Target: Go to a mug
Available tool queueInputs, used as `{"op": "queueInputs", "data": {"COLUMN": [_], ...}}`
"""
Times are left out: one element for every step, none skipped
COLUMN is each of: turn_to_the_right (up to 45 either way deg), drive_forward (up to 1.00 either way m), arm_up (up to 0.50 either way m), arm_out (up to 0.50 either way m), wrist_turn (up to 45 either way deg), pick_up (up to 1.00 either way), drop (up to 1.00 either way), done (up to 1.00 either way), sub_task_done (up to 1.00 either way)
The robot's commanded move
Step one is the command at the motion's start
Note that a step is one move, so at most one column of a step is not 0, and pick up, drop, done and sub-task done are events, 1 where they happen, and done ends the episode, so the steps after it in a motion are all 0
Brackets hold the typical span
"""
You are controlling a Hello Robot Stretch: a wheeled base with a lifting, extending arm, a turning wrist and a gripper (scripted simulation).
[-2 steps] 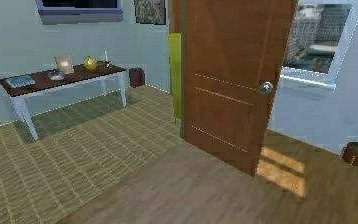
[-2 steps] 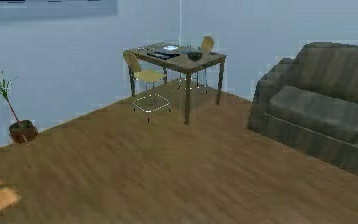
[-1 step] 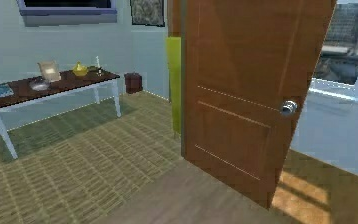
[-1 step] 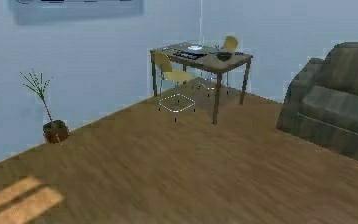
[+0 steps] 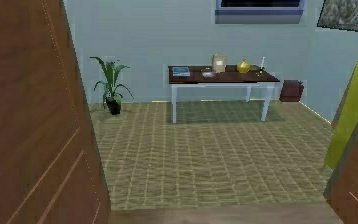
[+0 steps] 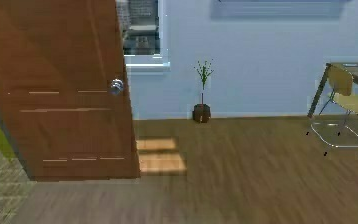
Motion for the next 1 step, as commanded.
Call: {"op": "queueInputs", "data": {"turn_to_the_right": [0.0], "drive_forward": [1.0], "arm_up": [0.0], "arm_out": [0.0], "wrist_turn": [0.0], "pick_up": [0.0], "drop": [0.0], "done": [0.0], "sub_task_done": [0.0]}}
